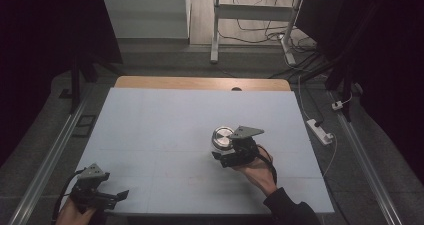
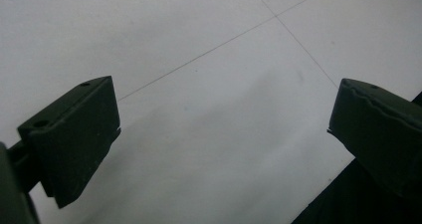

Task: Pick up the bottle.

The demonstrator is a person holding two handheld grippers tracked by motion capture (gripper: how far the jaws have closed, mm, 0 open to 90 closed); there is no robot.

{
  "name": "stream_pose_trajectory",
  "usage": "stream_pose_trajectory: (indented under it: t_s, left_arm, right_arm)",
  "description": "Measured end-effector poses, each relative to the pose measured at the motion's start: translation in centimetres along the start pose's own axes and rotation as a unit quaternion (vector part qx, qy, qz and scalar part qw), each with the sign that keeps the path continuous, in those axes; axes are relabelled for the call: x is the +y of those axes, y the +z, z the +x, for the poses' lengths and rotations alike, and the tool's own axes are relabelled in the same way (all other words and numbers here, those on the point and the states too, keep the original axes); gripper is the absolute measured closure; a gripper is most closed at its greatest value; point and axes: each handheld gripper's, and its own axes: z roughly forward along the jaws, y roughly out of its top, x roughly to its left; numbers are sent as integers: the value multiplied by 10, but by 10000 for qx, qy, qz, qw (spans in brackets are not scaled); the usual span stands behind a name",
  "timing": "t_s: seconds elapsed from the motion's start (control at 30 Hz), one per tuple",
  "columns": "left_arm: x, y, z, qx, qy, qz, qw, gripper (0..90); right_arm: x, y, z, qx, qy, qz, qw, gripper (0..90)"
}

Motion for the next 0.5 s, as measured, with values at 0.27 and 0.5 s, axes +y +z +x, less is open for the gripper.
stream_pose_trajectory:
  t_s: [0.27,0.5]
  left_arm:
    - [0,0,0,-6,0,11,10000,6]
    - [0,0,0,-18,5,13,10000,7]
  right_arm:
    - [-1,2,17,242,-121,46,9996,151]
    - [0,5,30,389,-235,97,9989,150]
